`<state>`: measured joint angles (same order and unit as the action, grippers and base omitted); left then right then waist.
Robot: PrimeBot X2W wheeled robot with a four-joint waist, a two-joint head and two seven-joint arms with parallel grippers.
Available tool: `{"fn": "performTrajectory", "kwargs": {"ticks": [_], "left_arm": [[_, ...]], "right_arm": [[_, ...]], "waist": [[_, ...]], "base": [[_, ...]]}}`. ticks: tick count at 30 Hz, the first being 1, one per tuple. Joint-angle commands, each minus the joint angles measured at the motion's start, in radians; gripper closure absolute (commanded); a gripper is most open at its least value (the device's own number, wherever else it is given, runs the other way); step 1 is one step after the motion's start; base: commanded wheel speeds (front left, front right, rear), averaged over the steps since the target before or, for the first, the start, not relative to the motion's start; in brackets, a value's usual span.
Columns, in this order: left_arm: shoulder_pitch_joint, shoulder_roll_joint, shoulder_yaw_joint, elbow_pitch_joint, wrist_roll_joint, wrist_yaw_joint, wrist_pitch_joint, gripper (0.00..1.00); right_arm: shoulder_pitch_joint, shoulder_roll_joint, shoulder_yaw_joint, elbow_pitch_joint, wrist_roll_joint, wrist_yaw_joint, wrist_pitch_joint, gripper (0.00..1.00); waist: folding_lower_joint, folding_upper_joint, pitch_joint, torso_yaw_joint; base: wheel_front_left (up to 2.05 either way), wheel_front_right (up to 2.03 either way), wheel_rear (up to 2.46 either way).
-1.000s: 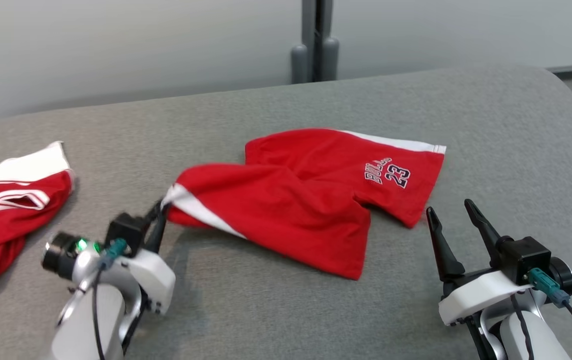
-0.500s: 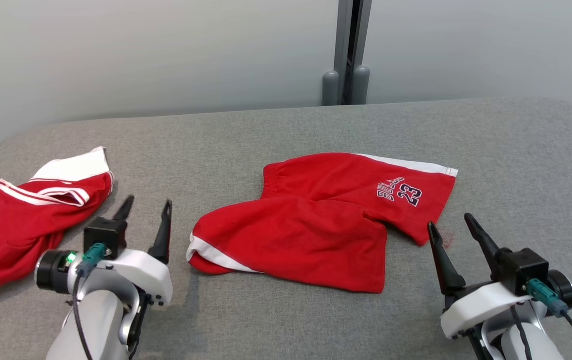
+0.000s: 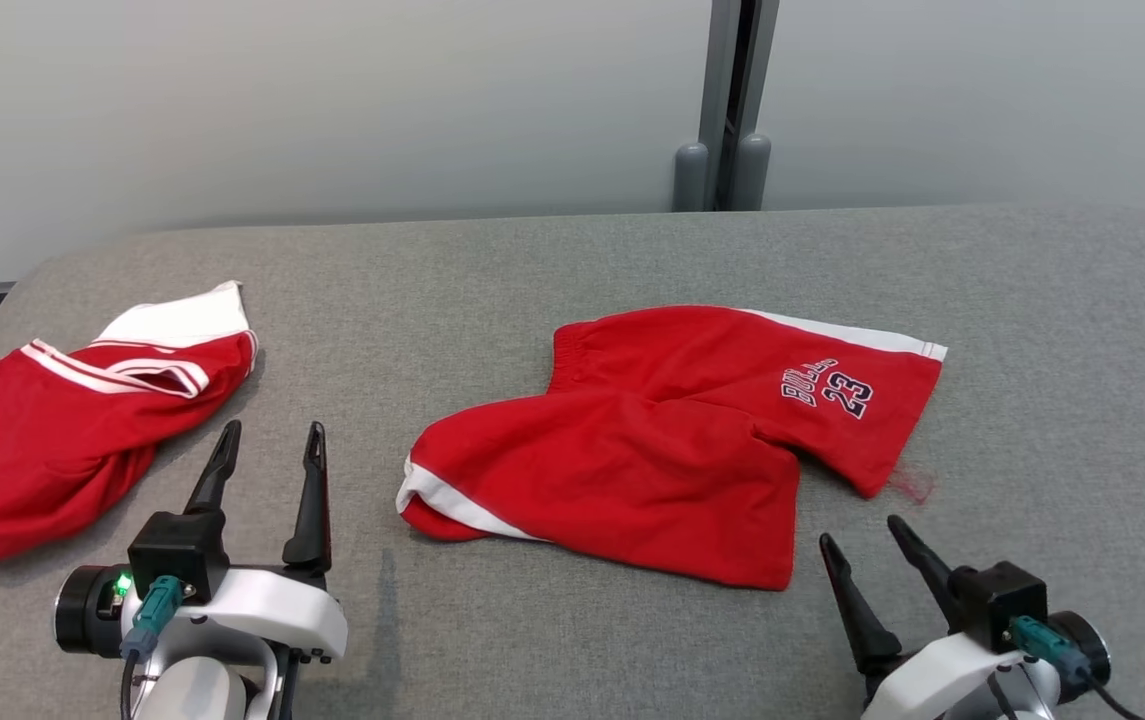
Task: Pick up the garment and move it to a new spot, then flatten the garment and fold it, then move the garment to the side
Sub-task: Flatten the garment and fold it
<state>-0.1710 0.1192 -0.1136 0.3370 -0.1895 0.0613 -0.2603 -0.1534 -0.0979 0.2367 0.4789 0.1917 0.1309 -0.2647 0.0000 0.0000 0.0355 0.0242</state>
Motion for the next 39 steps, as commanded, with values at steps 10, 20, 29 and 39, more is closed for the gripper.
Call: {"fn": "performTrajectory", "kwargs": {"ticks": [10,20,29,39], "left_arm": [[-0.014,-0.035,0.027,0.022,0.059,-0.051,-0.005,0.00],[-0.008,-0.051,0.064,0.044,0.078,-0.070,-0.005,0.00],[0.006,-0.060,0.079,0.050,0.087,-0.077,-0.005,0.00],[0.043,-0.065,0.092,0.057,0.086,-0.081,-0.005,0.00]], "right_arm": [[-0.054,-0.038,0.154,0.166,0.105,0.000,-0.001,0.00],[-0.099,-0.050,0.210,0.265,0.163,0.000,-0.001,0.91],[-0.091,-0.074,0.201,0.125,0.169,0.000,-0.001,1.00],[-0.050,-0.129,0.182,0.025,0.174,0.000,-0.001,1.00]], "waist": [[0.0000,0.0000,0.033,0.085],[0.0000,0.0000,0.040,0.119],[0.0000,0.0000,0.013,0.099],[0.0000,0.0000,-0.043,0.035]], "base": [[0.00,0.00,0.00],[0.00,0.00,0.00],[0.00,0.00,0.00],[0.00,0.00,0.00]]}}
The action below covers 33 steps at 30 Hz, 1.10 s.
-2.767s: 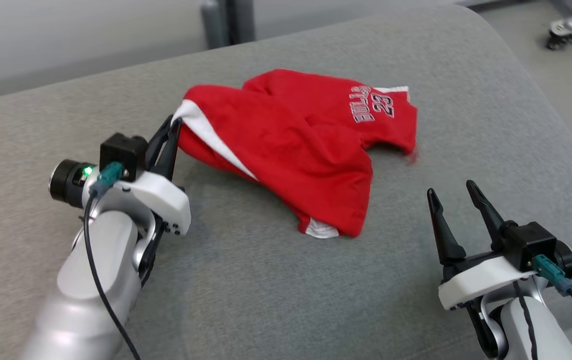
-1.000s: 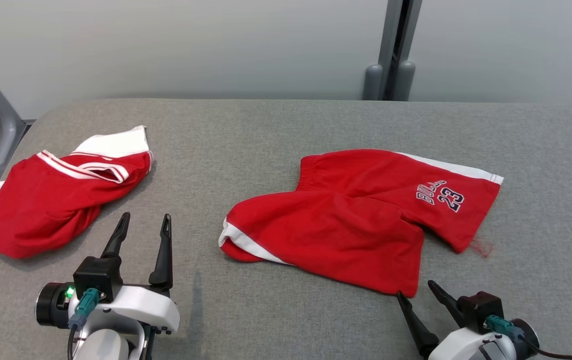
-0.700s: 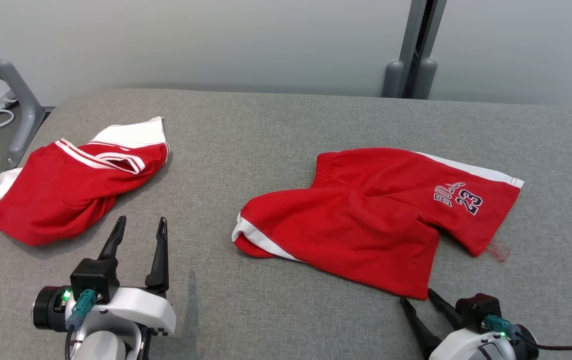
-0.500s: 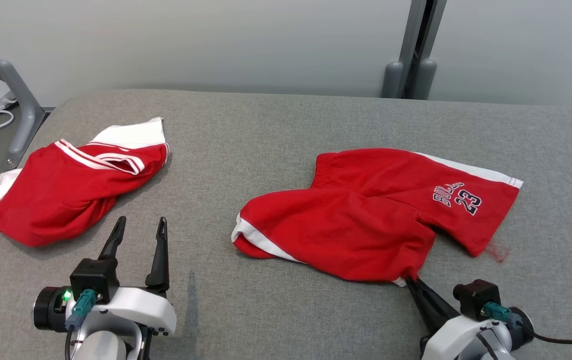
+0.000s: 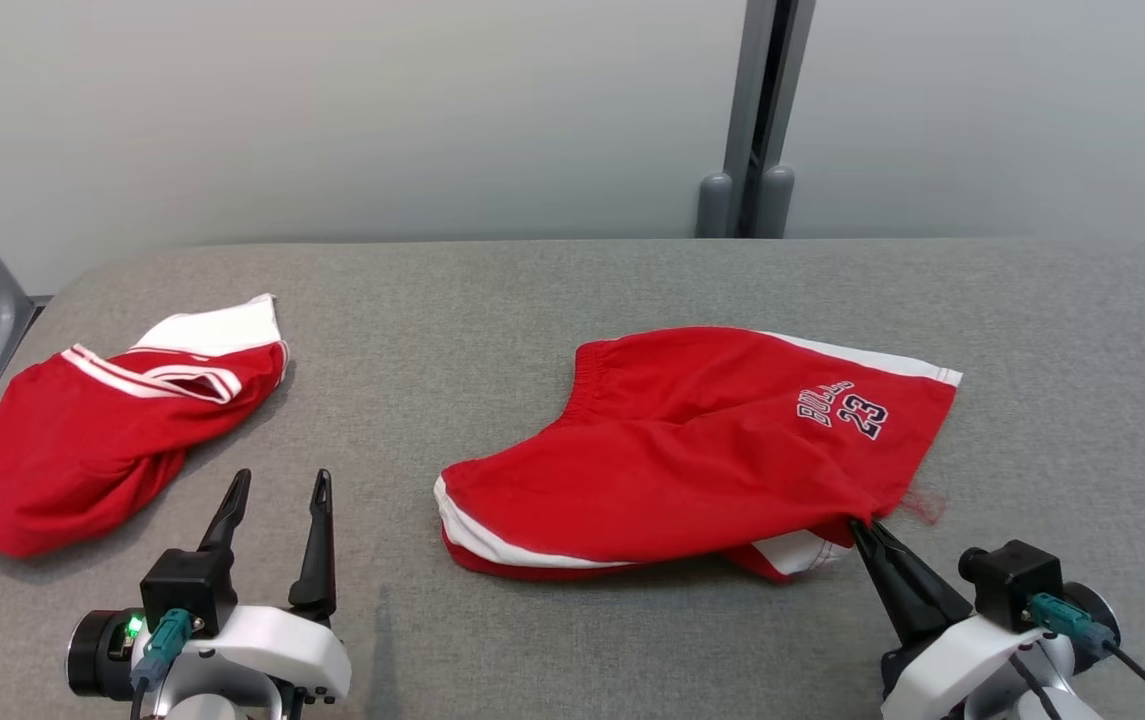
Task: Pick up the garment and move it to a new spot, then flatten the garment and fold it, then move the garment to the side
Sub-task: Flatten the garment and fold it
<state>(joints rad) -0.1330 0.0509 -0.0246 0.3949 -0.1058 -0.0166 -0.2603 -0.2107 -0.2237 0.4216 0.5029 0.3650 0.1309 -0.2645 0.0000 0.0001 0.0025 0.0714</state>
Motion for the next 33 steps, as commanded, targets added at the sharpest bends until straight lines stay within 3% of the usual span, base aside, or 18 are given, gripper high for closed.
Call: {"fn": "performTrajectory", "kwargs": {"ticks": [1,7,13,26,27,28,29,30,33], "left_arm": [[0.007,0.003,0.003,-0.001,0.000,-0.003,-0.005,0.00],[0.016,0.002,-0.009,-0.002,-0.017,0.001,-0.005,0.00],[-0.002,0.002,-0.056,-0.001,-0.040,0.005,-0.005,0.00],[-0.082,0.002,-0.140,0.015,-0.047,0.011,-0.005,0.00],[-0.086,0.002,-0.143,0.015,-0.050,0.011,-0.005,0.00],[-0.089,0.001,-0.147,0.015,-0.053,0.012,-0.005,0.00],[-0.091,0.001,-0.149,0.015,-0.057,0.014,-0.005,0.00],[-0.093,0.001,-0.151,0.014,-0.056,0.016,-0.005,0.00],[-0.095,0.001,-0.154,0.013,-0.060,0.021,-0.005,0.00]], "right_arm": [[0.011,-0.013,0.004,-0.010,0.011,0.000,-0.002,1.00],[0.025,-0.095,0.010,-0.109,0.042,0.000,-0.002,1.00],[-0.028,-0.147,0.015,-0.098,0.056,0.000,0.001,1.00],[-0.298,-0.185,0.125,0.334,0.217,0.000,0.118,1.00],[-0.313,-0.187,0.140,0.365,0.225,0.000,0.123,0.94],[-0.328,-0.185,0.151,0.394,0.236,0.000,0.129,0.75],[-0.341,-0.181,0.159,0.420,0.249,0.000,0.127,0.16],[-0.349,-0.172,0.165,0.444,0.266,0.000,0.132,0.00],[-0.378,-0.161,0.195,0.498,0.287,0.000,0.117,0.00]], "waist": [[0.0000,-0.0001,-0.014,-0.020],[0.0000,-0.0001,-0.028,-0.060],[0.0000,-0.0001,-0.015,-0.030],[0.0000,-0.0001,0.099,0.146],[0.0000,-0.0001,0.106,0.155],[0.0000,-0.0001,0.112,0.161],[0.0000,-0.0001,0.117,0.166],[0.0000,-0.0001,0.121,0.169],[0.0000,-0.0001,0.126,0.168]], "base": [[0.00,0.00,0.00],[0.00,0.00,0.00],[0.00,0.00,0.00],[0.00,0.00,0.00],[0.00,0.00,0.00],[0.00,0.00,0.00],[0.00,0.00,0.00],[0.00,0.00,0.00],[0.00,0.00,0.00]]}}
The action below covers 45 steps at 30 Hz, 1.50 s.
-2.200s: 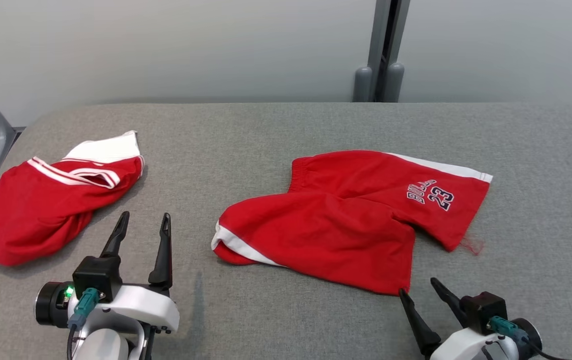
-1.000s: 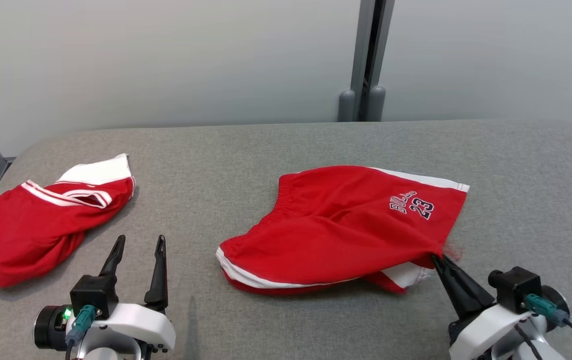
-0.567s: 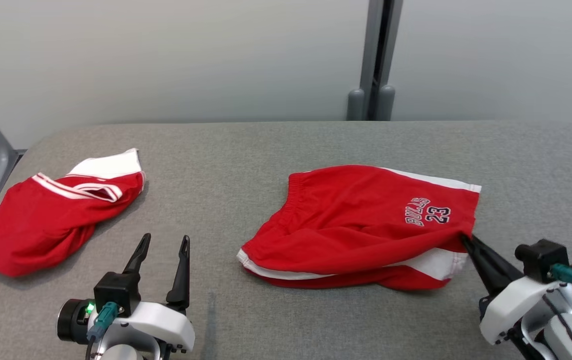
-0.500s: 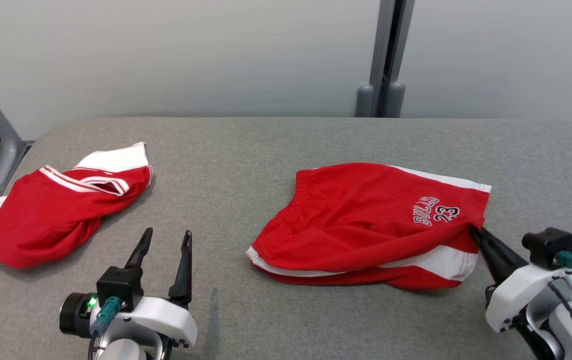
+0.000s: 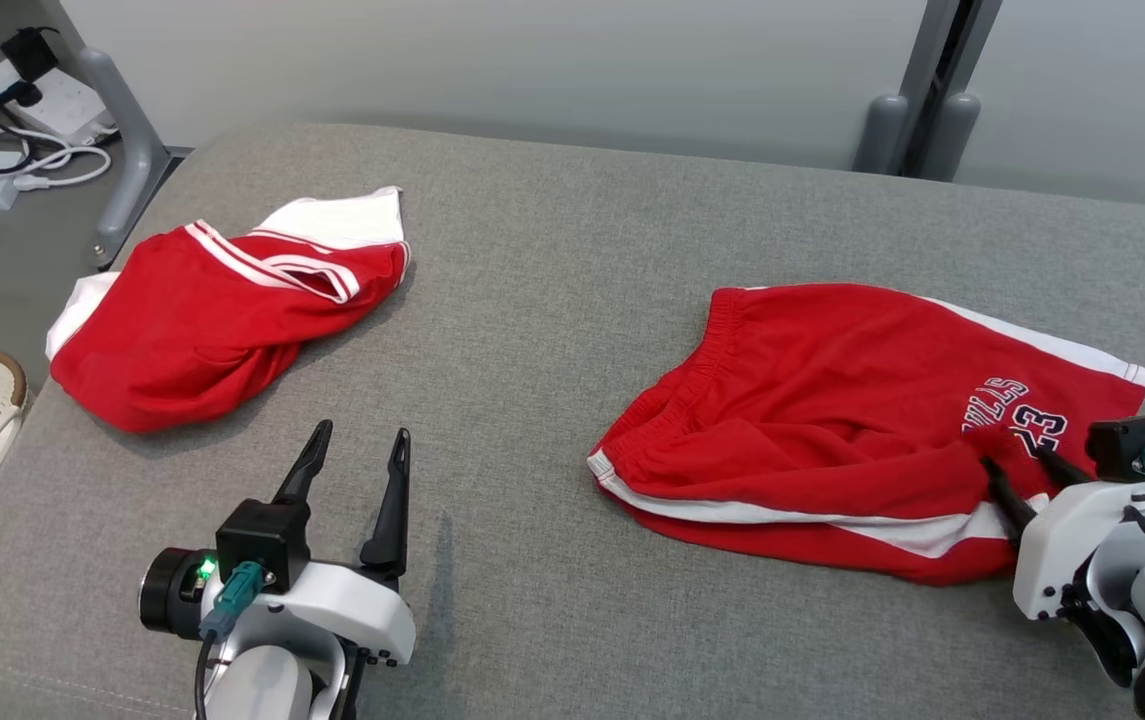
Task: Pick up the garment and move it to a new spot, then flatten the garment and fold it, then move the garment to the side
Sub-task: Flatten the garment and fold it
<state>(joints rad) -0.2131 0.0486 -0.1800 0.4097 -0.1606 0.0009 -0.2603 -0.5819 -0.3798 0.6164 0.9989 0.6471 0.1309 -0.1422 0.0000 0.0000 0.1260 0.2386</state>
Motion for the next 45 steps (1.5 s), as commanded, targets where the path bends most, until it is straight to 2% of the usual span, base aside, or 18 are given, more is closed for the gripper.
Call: {"fn": "performTrajectory", "kwargs": {"ticks": [1,9,16,22,26,30,33,37,45], "left_arm": [[-0.016,0.003,0.001,-0.001,-0.006,0.007,-0.005,0.00],[-0.010,0.004,0.016,-0.006,0.000,0.004,-0.005,0.00],[0.010,0.004,0.026,-0.016,0.003,0.000,-0.005,0.00],[0.021,0.004,0.034,-0.017,0.004,-0.003,-0.005,0.00],[0.021,0.004,0.033,-0.011,0.006,-0.018,-0.005,0.00],[0.016,0.004,0.029,0.000,0.018,-0.035,-0.005,0.00],[0.007,0.006,0.001,0.056,0.036,-0.072,-0.004,0.00],[-0.034,0.044,-0.067,0.171,0.064,-0.114,-0.004,0.00],[-0.138,0.081,-0.155,0.358,0.060,-0.131,-0.004,0.00]], "right_arm": [[-0.013,0.000,0.011,0.017,0.008,0.000,-0.013,0.00],[-0.036,0.033,0.060,0.062,0.038,0.000,-0.089,0.00],[0.019,0.040,0.043,-0.015,0.075,0.000,-0.125,0.00],[0.128,0.046,-0.092,-0.195,0.020,0.000,-0.123,0.00],[0.213,0.076,-0.191,-0.303,-0.053,0.000,-0.124,0.00],[0.267,0.108,-0.256,-0.361,-0.116,0.000,-0.124,0.00],[0.282,0.123,-0.281,-0.375,-0.145,0.000,-0.124,0.00],[0.283,0.138,-0.305,-0.382,-0.174,0.000,-0.124,0.00],[0.288,0.152,-0.299,-0.391,-0.193,0.000,-0.124,0.00]], "waist": [[0.0000,0.0000,0.003,-0.003],[0.0000,0.0000,-0.026,-0.071],[0.0000,0.0000,-0.052,-0.159],[0.0000,0.0000,-0.055,-0.217],[0.0000,0.0000,-0.051,-0.245],[0.0000,0.0000,-0.049,-0.263],[0.0000,0.0000,-0.044,-0.271],[0.0000,0.0000,-0.038,-0.281],[0.0000,0.0000,-0.020,-0.300]], "base": [[0.00,0.00,0.00],[0.00,0.00,0.00],[0.00,0.00,0.00],[0.00,0.00,0.00],[0.00,0.00,0.00],[0.00,0.00,0.00],[0.00,0.00,0.00],[0.00,0.00,0.00],[0.00,0.00,0.00]]}}
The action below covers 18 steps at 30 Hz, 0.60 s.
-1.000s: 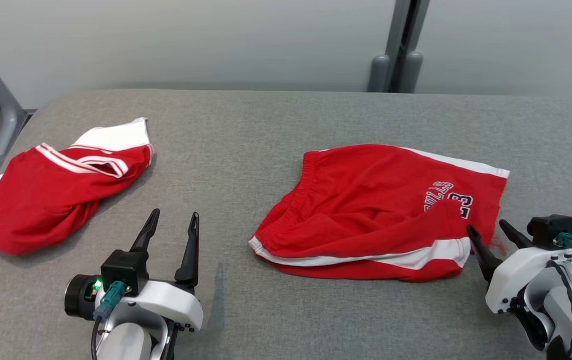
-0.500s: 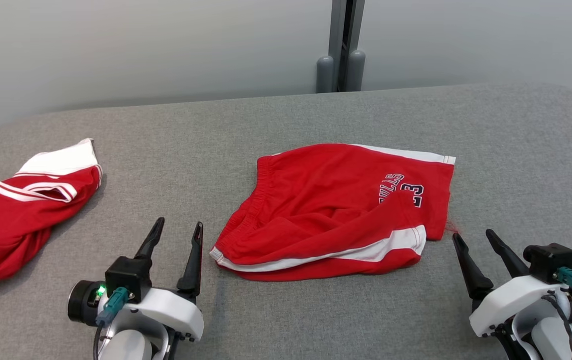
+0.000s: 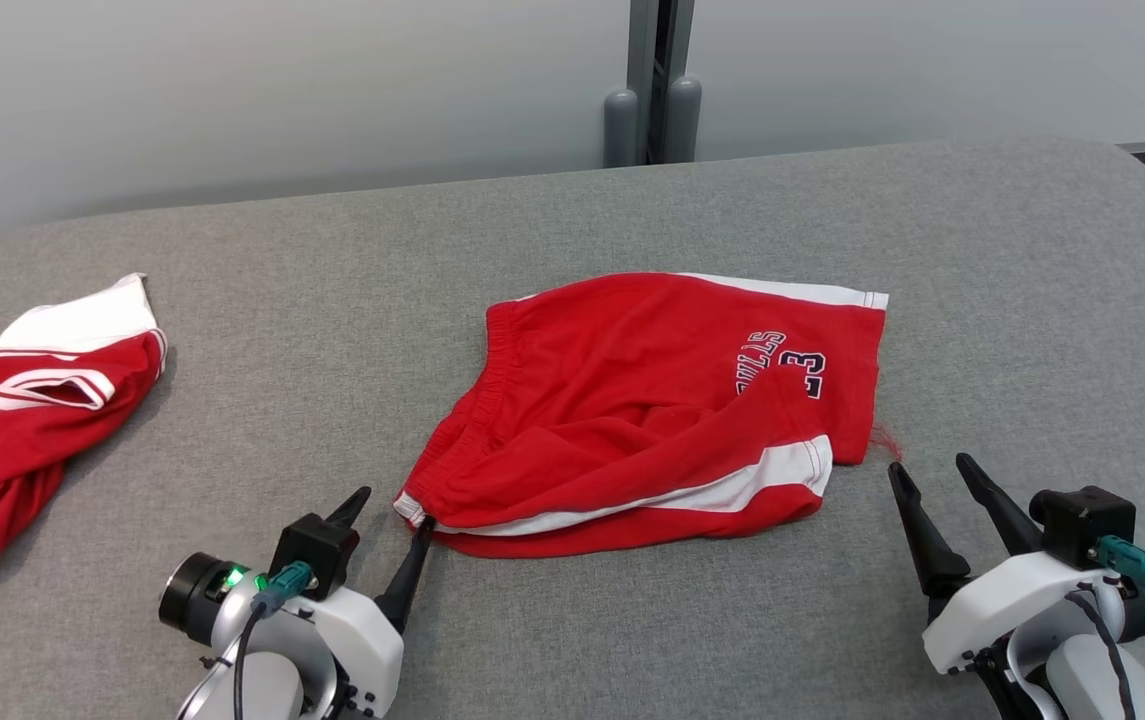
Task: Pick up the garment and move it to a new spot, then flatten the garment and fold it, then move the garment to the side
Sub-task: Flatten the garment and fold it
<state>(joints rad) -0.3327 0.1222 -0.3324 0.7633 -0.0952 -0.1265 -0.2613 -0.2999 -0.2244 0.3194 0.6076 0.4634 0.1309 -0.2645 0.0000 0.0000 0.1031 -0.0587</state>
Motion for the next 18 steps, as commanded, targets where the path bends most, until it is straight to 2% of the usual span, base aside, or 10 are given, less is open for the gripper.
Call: {"fn": "performTrajectory", "kwargs": {"ticks": [1,5,11,12,13,16,17,18], "left_arm": [[-0.031,0.010,-0.008,0.015,-0.010,-0.004,-0.003,0.00],[-0.064,0.004,-0.061,0.029,-0.050,-0.006,-0.003,0.00],[-0.085,0.028,-0.142,0.031,-0.112,-0.004,-0.003,0.00],[-0.087,0.031,-0.153,0.034,-0.125,-0.004,-0.003,0.17],[-0.089,0.035,-0.162,0.037,-0.136,-0.004,-0.003,0.44],[-0.089,0.045,-0.176,0.039,-0.163,-0.004,-0.003,0.59],[-0.083,0.045,-0.187,0.035,-0.179,-0.004,-0.003,0.95],[-0.080,0.046,-0.189,0.029,-0.189,-0.004,-0.003,1.00]], "right_arm": [[0.005,-0.002,-0.003,0.002,-0.010,0.000,-0.001,0.00],[-0.001,-0.001,-0.007,0.006,-0.017,0.000,-0.001,0.00],[-0.005,0.000,-0.013,0.017,-0.026,0.000,-0.001,0.00],[-0.005,0.001,-0.015,0.019,-0.028,0.000,-0.001,0.00],[-0.004,0.002,-0.016,0.021,-0.030,0.000,-0.001,0.00],[0.001,0.006,-0.019,0.028,-0.035,0.000,-0.001,0.00],[0.006,0.009,-0.020,0.034,-0.039,0.000,-0.001,0.00],[0.008,0.009,-0.021,0.037,-0.040,0.000,-0.001,0.00]], "waist": [[0.0000,0.0000,0.006,-0.005],[0.0000,0.0000,0.016,-0.011],[0.0000,0.0000,0.018,-0.015],[0.0000,0.0000,0.017,-0.015],[0.0000,0.0000,0.016,-0.015],[0.0000,0.0000,0.011,-0.011],[0.0000,0.0000,0.007,-0.006],[0.0000,0.0000,0.005,-0.004]], "base": [[0.00,0.00,0.00],[0.00,0.00,0.00],[0.00,0.00,0.00],[0.00,0.00,0.00],[0.00,0.00,0.00],[0.00,0.00,0.00],[0.00,0.00,0.00],[0.00,0.00,0.00]]}}
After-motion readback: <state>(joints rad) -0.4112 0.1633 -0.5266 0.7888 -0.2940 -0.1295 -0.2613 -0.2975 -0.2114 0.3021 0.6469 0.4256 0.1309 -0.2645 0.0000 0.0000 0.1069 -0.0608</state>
